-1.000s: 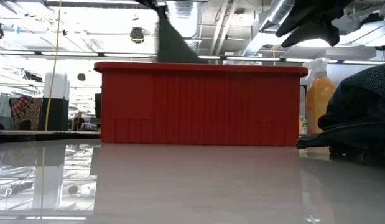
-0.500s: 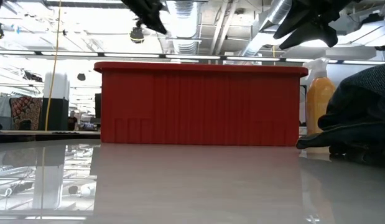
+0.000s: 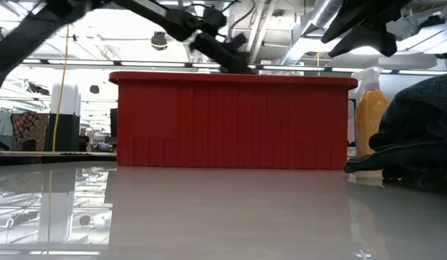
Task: Fold laundry
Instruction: Remove the gray shorts from the red bin
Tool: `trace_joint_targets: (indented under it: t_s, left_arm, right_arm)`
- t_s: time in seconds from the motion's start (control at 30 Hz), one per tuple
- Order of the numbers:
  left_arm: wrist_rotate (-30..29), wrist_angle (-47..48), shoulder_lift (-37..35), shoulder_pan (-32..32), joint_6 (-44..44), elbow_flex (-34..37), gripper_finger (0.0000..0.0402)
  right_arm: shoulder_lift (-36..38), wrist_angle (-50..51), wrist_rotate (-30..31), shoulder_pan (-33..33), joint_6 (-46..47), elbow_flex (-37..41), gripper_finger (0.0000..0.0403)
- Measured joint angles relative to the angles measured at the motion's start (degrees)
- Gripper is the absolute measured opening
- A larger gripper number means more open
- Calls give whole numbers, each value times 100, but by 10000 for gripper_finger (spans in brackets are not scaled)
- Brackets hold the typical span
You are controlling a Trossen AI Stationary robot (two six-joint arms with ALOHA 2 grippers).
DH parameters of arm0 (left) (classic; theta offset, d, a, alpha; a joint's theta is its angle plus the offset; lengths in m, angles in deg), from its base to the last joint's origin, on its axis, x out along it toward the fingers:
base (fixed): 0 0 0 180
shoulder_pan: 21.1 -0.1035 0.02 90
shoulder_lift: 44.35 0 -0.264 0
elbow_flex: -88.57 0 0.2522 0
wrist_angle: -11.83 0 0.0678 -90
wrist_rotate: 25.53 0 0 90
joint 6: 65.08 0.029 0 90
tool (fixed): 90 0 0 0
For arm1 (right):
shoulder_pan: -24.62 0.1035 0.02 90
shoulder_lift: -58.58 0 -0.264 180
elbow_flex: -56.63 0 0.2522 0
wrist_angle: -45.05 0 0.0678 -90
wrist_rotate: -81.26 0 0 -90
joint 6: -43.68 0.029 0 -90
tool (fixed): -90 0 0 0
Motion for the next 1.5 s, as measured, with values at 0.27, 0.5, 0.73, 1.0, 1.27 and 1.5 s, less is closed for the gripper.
trace_joint_targets:
  t_s: [0.27, 0.5, 0.73, 1.0, 1.27, 1.5]
  left_arm:
    - [-37, -1066, 1818, 183, -329, -1576, 119]
    - [-42, -850, 2621, 196, -621, -1806, 118]
    - [-101, 435, 2660, 383, 248, -1963, 118]
    - [-1179, 3026, 2583, 367, 1214, -2087, 118]
    - [-4071, 4619, 2289, 98, 723, -2059, 118]
    - [-4115, 4764, 1599, -550, -43, -2072, 118]
  right_arm:
    - [-4, 32, -20, 224, 339, 0, 177]
    - [-4, 172, -69, 254, 394, 2, 177]
    - [-10, 345, -71, 87, 392, 4, 177]
    - [-130, 438, -69, -223, 285, 4, 177]
    - [-373, 416, -105, -526, 285, 4, 177]
    - [-484, 335, -137, -614, 289, 4, 177]
